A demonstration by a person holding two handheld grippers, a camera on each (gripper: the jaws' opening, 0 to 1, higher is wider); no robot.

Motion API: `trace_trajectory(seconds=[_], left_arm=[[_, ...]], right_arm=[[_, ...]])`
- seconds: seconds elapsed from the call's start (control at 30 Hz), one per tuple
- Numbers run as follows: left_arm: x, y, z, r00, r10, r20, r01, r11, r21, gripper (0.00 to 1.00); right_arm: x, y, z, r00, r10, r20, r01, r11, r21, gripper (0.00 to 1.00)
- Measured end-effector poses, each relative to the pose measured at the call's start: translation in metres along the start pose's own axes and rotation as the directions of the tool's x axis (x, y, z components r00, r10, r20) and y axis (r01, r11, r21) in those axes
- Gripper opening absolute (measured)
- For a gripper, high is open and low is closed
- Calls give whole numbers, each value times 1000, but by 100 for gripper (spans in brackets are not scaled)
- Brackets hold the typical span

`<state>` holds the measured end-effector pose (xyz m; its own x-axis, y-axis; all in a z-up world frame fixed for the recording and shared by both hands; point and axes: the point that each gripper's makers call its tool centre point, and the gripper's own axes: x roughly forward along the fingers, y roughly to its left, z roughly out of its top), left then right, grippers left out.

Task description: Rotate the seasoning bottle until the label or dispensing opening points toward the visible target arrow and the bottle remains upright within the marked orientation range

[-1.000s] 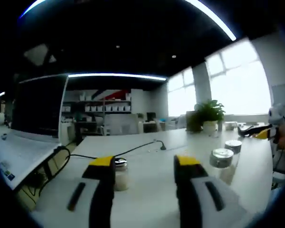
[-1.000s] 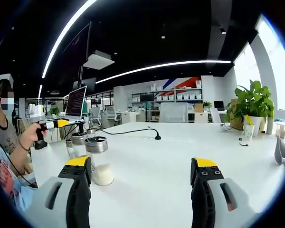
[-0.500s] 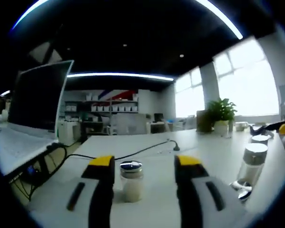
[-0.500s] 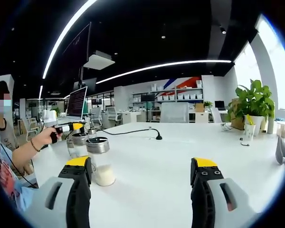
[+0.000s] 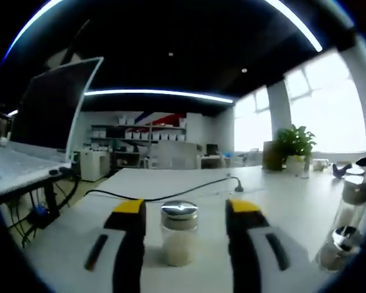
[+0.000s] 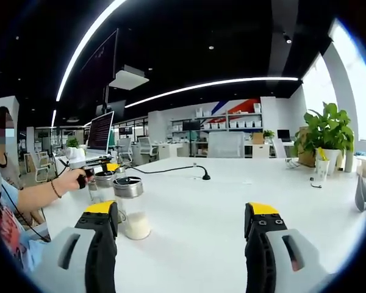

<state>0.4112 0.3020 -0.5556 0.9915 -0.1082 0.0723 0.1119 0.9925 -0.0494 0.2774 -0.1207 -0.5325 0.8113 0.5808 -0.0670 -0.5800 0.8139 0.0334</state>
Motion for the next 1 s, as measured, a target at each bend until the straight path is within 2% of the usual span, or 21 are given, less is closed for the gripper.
trace_trajectory(seconds=[0.1,0.27,0.33,0.43,0.53,0.7,0.87,1.0], left_arm=[[3,10,-9,998,51,-31,-51,999,17,52],[11,9,-18,999,39,-37,-39,999,-4,50],[20,16,-19,999,44,-30,-44,999,-2,49],[17,11,-17,1000,30,-6,-30,999,-25,49],[21,11,-17,1000,26,6,-26,1000,5,49],[29,16,-24,1000,25,-10,-26,998,-53,49],[31,15,-24,1000,21,7,-21,999,-36,47],[33,11,-27,1000,12,-6,-12,1000,-18,44]], right_arm=[[0,4,1,1000,11,-4,-11,1000,-8,88],[1,7,1,1000,22,-3,-22,1000,-19,88],[1,6,0,1000,23,-9,-23,1000,-17,88],[0,5,1,1000,21,-7,-21,1000,-16,87],[0,5,2,1000,22,-3,-22,1000,-16,87],[-1,4,2,1000,20,-2,-20,1000,-13,87],[-3,2,3,1000,16,3,-16,1000,-12,86],[-3,1,3,1000,13,3,-13,1000,-9,86]])
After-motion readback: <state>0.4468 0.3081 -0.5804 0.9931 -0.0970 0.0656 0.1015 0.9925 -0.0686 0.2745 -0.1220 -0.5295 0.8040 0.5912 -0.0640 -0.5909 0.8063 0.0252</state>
